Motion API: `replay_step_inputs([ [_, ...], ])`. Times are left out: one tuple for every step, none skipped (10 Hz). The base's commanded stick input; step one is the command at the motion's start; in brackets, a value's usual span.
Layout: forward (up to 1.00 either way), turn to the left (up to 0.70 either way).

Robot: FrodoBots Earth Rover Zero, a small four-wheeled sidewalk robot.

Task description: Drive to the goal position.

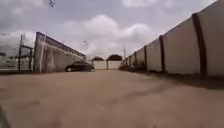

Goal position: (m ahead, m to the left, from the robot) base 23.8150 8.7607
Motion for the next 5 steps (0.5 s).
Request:
replay_step_inputs([
  [0.70,0.00],
  [0.70,0.00],
  [0.70,0.00],
  [0.70,0.00],
  [0.70,0.00],
])
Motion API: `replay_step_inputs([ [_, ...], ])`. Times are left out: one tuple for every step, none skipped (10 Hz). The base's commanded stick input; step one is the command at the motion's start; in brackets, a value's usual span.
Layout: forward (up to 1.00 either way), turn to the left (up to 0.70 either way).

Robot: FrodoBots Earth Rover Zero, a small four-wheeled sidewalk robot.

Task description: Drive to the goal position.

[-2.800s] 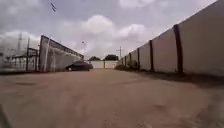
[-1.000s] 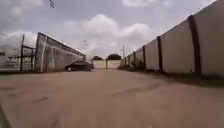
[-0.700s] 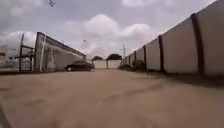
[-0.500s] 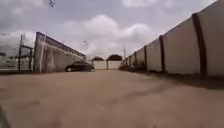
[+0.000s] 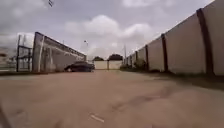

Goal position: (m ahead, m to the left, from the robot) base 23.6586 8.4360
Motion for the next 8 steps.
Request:
replay_step_inputs([
  [0.70,0.00],
  [0.70,0.00],
  [0.70,0.00],
  [0.70,0.00],
  [0.70,0.00],
  [0.70,0.00],
  [0.70,0.00],
  [0.70,0.00],
])
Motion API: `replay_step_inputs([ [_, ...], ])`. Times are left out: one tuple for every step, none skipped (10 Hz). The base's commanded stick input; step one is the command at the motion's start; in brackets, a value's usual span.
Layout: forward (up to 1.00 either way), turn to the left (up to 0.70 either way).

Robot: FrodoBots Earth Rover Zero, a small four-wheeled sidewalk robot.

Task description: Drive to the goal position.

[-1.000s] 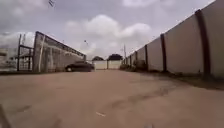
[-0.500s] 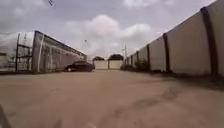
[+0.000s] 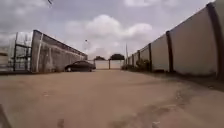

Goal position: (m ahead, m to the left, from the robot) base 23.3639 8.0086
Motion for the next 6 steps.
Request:
replay_step_inputs([
  [0.70,0.00],
  [0.70,0.00],
  [0.70,0.00],
  [0.70,0.00],
  [0.70,0.00],
  [0.70,0.00],
])
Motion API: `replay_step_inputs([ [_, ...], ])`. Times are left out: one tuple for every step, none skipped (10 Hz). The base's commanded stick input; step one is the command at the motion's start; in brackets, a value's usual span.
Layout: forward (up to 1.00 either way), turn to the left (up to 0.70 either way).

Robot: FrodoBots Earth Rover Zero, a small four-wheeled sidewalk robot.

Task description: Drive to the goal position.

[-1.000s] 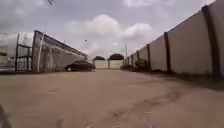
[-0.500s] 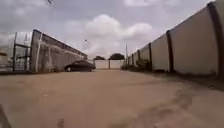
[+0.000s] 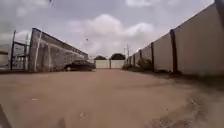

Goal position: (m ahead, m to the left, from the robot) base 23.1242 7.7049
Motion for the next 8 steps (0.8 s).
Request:
replay_step_inputs([
  [0.70,0.00],
  [0.70,0.00],
  [0.70,0.00],
  [0.70,0.00],
  [0.70,0.00],
  [0.70,0.00],
  [0.70,0.00],
  [0.70,0.00],
])
